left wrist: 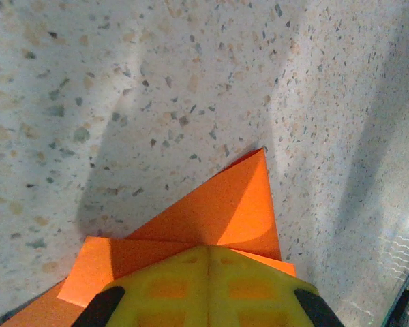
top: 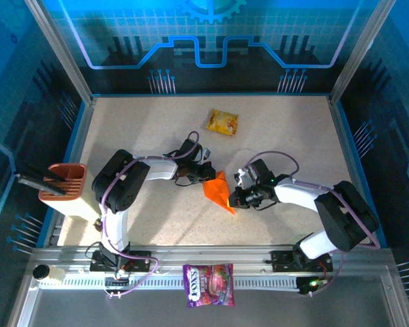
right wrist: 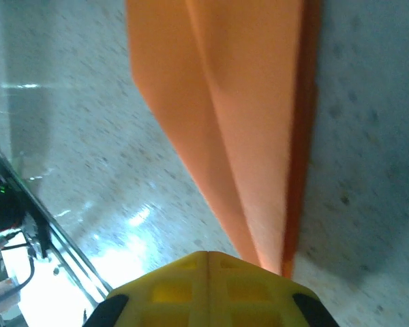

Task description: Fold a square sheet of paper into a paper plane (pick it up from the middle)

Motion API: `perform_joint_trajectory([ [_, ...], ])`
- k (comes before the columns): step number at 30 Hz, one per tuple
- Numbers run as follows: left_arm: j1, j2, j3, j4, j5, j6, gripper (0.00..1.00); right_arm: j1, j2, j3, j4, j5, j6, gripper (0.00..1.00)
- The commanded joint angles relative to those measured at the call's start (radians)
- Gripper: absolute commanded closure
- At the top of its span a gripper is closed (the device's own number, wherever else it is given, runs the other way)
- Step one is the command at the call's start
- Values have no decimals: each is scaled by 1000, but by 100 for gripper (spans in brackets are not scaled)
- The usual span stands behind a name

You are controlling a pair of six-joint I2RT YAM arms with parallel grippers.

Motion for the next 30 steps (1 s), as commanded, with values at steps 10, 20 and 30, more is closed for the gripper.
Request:
perform_joint_trajectory([
  [10, 17, 42, -22, -90, -70, 35, 93, 16, 118, -43, 42, -25, -5, 95],
  [20, 17, 47, -18, -94, -64, 36, 93, 0, -41, -210, 27, -5, -3, 95],
  [30, 17, 43, -7, -97, -51, 32, 93, -5, -89, -34, 11, 0, -8, 92],
])
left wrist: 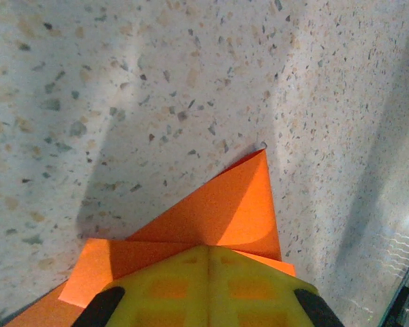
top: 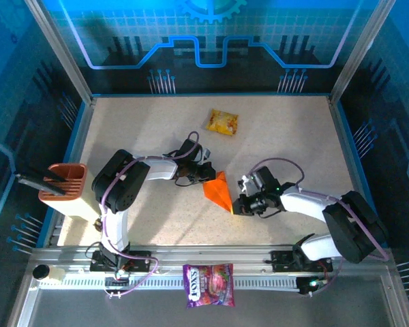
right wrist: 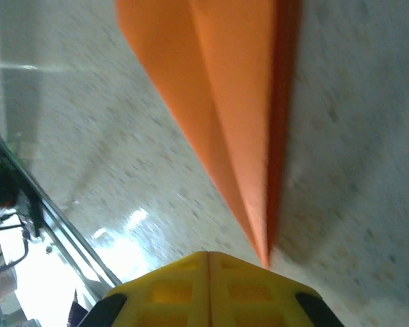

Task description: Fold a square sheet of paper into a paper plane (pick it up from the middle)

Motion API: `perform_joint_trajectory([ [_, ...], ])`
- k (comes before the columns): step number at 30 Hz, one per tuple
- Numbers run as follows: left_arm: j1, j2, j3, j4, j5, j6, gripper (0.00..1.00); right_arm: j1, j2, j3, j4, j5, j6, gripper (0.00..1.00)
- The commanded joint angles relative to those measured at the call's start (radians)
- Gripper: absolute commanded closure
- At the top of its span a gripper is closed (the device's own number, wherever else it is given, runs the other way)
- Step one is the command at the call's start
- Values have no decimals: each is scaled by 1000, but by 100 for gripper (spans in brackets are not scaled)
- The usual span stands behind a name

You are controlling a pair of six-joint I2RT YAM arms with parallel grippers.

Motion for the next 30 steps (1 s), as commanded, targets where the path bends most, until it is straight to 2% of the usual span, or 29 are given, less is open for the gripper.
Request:
perform_joint_trajectory([
  [1, 17, 42, -4, -96, -58, 31, 93, -9, 45, 100, 2, 3, -11, 91],
  [5, 17, 35, 0, -96, -54, 26, 93, -11, 182, 179, 14, 38, 0, 91],
  [10, 17, 33, 14, -101, -46, 22, 93, -13, 295, 161, 54, 30, 10, 93],
  [16, 14, -44, 39, -122, -39, 6, 90, -13, 296, 76, 64, 64, 16, 96],
  [22, -31, -164, 26, -115, -60, -42, 87, -15, 298, 68, 62, 80, 19, 98],
  [30, -124, -107, -45, 10, 11, -123, 91, -20, 301, 72, 58, 84, 20, 99],
])
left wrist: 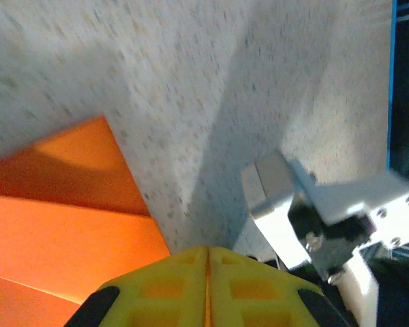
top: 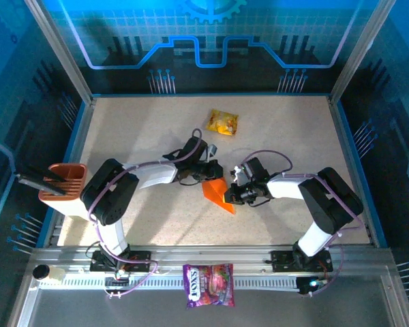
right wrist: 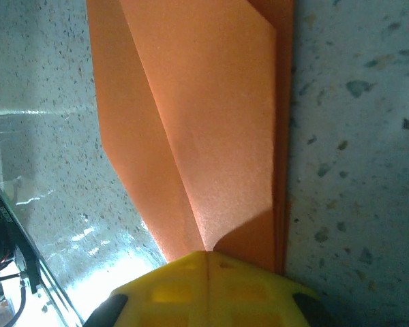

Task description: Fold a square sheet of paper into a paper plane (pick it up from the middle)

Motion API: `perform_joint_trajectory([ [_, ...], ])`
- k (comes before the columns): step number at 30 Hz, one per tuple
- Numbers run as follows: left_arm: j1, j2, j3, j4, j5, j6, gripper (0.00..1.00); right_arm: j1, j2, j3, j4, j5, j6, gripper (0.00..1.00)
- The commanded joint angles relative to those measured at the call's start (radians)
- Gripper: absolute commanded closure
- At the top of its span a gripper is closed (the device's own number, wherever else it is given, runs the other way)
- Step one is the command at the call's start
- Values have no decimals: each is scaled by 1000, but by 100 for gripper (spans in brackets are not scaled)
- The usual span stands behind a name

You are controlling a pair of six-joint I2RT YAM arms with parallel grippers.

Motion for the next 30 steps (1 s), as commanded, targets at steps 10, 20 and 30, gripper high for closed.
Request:
perform_joint_trajectory([
  [10, 49, 108, -60, -3, -21, 3, 92, -14, 32, -64, -91, 68, -6, 100],
  [20, 198, 115, -9, -86, -64, 68, 92, -20, 38, -95, -71, 58, -13, 100],
  [30, 232, -6, 29, -184, -87, 79, 91, -24, 14, -82, -61, 4, -26, 100],
])
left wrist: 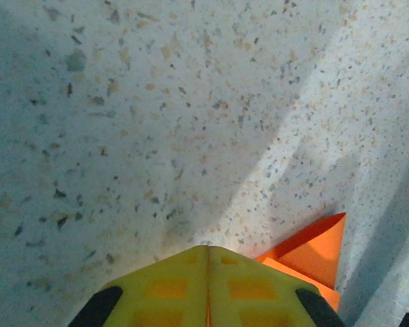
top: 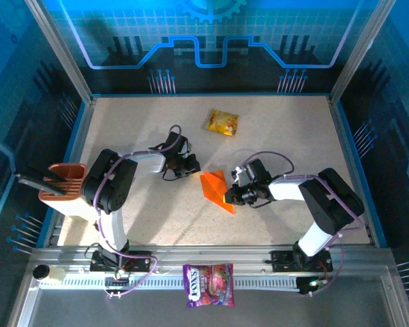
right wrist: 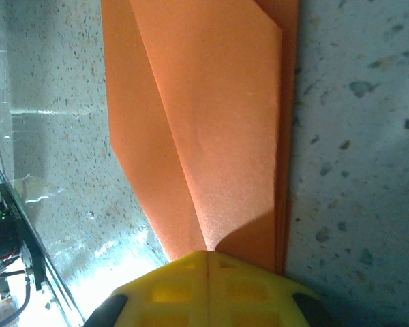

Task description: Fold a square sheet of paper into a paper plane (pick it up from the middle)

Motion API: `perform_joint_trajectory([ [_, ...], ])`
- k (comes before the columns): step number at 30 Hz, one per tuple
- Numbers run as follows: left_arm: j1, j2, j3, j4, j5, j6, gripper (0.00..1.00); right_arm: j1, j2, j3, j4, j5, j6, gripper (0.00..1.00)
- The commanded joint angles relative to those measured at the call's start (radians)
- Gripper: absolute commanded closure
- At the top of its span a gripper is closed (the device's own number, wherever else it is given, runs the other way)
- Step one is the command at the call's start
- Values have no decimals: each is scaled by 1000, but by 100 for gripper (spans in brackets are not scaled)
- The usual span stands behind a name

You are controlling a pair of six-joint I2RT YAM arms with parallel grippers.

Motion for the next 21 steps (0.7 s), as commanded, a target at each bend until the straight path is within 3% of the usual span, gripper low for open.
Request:
perform_joint_trajectory([
  [1, -12, -91, 13, -49, -21, 18, 91, -9, 12, -29, -132, 20, -20, 100],
  [5, -79, -117, 21, -6, 12, 19, 90, -8, -43, 6, -117, -21, 7, 96],
  [10, -191, -21, 109, -47, 8, 60, 91, -11, -166, 11, -148, -31, 40, 86],
  [13, -211, 7, 109, -26, 13, 41, 91, -23, -260, -3, -227, 4, 52, 80],
  [16, -212, 16, 102, -19, 12, 40, 91, -37, -363, -50, -257, -10, 72, 66],
  [21, -212, 23, 100, -38, 8, 55, 91, -43, -421, -61, -374, -21, 56, 65],
])
